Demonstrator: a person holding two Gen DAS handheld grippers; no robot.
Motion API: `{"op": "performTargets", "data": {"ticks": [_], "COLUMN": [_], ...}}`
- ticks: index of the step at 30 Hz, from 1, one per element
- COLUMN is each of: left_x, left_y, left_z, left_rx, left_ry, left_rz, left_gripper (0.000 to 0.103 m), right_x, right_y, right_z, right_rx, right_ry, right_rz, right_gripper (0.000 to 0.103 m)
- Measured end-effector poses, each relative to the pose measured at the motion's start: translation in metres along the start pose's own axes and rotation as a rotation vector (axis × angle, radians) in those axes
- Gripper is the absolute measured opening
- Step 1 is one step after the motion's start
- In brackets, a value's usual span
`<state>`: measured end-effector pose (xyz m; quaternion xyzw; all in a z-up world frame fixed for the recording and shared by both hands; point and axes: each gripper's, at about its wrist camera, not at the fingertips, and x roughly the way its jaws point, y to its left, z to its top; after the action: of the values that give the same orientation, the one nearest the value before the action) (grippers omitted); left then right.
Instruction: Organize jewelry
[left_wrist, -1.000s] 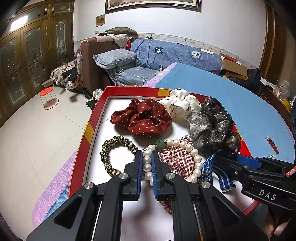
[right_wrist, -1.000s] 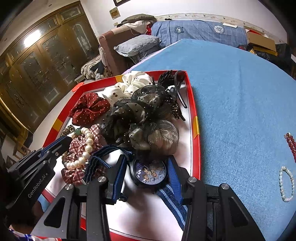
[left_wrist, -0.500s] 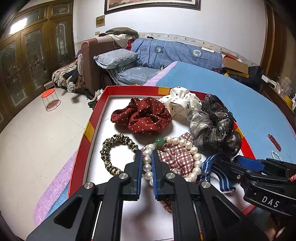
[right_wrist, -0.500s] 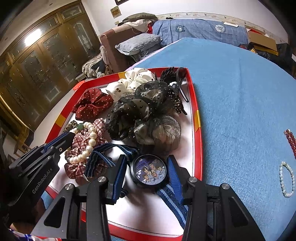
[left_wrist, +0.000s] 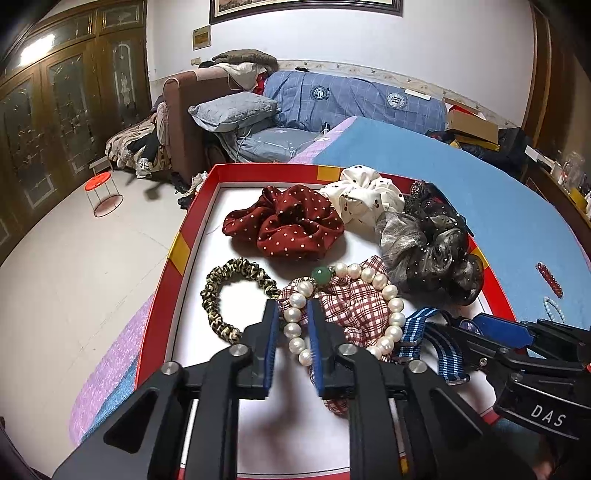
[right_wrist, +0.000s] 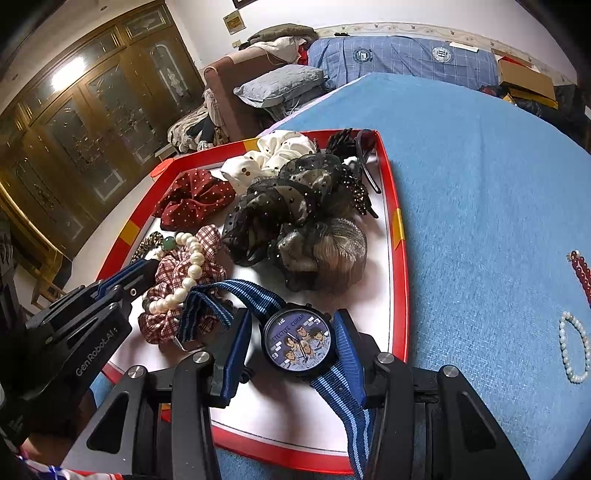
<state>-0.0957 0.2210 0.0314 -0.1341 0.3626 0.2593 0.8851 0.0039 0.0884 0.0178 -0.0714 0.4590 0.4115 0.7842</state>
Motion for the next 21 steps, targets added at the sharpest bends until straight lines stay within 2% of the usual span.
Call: {"op": "performTargets", "data": {"ticks": [3, 13, 18, 21], "left_x": [0.000, -0.009, -0.018, -0.031], "left_y": [0.000, 0.007, 0.005, 0.003], "left_z": [-0.002, -0.010, -0.013, -0.017], "left_rx": [0.002, 0.010, 0.018, 0.020], "left_ry": [0.004, 0.015, 0.016, -0.002], "left_rz": [0.000, 0.021, 0.017, 0.011], "left_gripper": [0.019, 0.042, 0.046, 0.050], "right_x": [-0.001, -0.008, -0.024, -0.040], "right_y": [-0.001, 0.003, 0.003, 0.004], "right_z": [-0.002, -0.009, -0.015, -0.020], "right_rx": [0.003, -0.006, 0.000, -0.003], "right_ry": [0.001, 0.001, -0.024, -0.053], "right_rz": [0.001, 0.002, 0.015, 0.018], "right_gripper": [0.052, 0.057, 0.057, 0.061]}}
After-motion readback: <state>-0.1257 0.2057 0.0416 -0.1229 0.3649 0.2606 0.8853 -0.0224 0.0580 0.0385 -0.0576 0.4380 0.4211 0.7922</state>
